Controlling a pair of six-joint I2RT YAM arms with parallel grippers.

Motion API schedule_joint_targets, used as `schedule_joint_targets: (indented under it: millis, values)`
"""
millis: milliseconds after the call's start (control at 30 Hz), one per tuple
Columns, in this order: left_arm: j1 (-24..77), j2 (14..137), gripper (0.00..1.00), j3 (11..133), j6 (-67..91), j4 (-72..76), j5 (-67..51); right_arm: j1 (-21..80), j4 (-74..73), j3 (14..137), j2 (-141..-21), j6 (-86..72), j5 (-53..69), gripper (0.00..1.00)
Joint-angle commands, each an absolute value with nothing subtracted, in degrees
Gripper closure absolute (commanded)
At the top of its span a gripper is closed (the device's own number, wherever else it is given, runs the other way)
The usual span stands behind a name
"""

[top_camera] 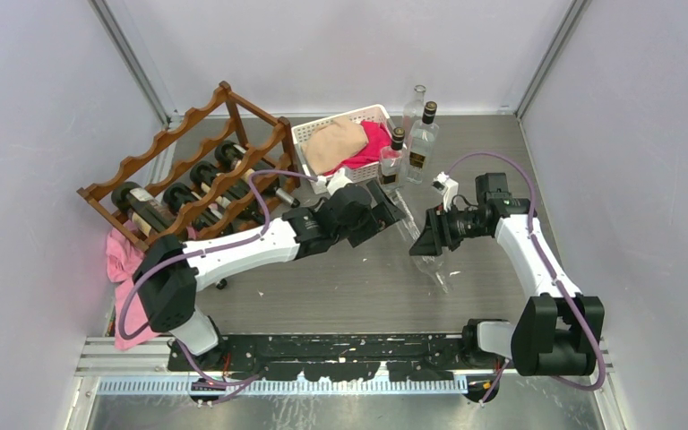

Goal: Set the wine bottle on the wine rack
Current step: Pick up the wine bottle from the center of the board.

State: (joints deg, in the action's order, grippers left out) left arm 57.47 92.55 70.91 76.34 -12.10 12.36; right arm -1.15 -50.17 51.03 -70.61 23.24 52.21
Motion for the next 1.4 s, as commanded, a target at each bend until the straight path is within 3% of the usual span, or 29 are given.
schedule_joint_targets:
  millis: [0, 333, 467, 567, 600, 700, 800, 1033, 1233, 1367]
  values:
    - [58.0, 92.9, 0.09, 73.3, 78.6, -6.0, 18.0, -0.3, -47.7, 52.0, -67.8, 22.0, 57.6, 0.99]
    - [59.4, 95.4, 0.11, 76.5, 79.5, -7.6, 21.3, 4.2, -46.2, 52.2, -65.0, 20.4, 57.9, 0.99]
    - [60.4, 96.1, 0.17, 77.8, 80.6, -12.2, 23.0, 4.9, -45.8, 52.2, -64.1, 19.9, 58.0, 0.99]
    - [60.9, 95.9, 0.36, 77.3, 81.1, -13.1, 24.2, 5.4, -45.5, 52.2, -63.5, 19.6, 58.1, 0.98]
    - [61.1, 95.7, 0.46, 76.8, 81.3, -12.5, 24.5, 5.4, -45.5, 52.1, -63.4, 19.5, 58.1, 0.98]
    - [61.3, 94.5, 0.95, 74.5, 81.2, -8.9, 24.8, 5.4, -45.4, 51.9, -63.1, 19.3, 58.3, 0.96]
    - [61.3, 92.5, 1.00, 71.9, 82.0, -6.1, 25.4, 5.4, -45.4, 51.7, -62.7, 19.1, 58.4, 0.77]
    - [61.3, 84.9, 1.00, 64.6, 84.1, -1.0, 31.8, 5.4, -45.4, 51.4, -61.2, 18.8, 58.9, 0.01]
    - [61.1, 78.6, 1.00, 61.1, 83.8, -0.4, 36.6, 5.4, -44.7, 52.5, -54.7, 20.9, 57.9, 0.00]
    - [60.4, 74.9, 1.00, 58.7, 84.2, 1.9, 36.7, 5.4, -49.4, 54.3, -50.4, 30.3, 59.6, 0.00]
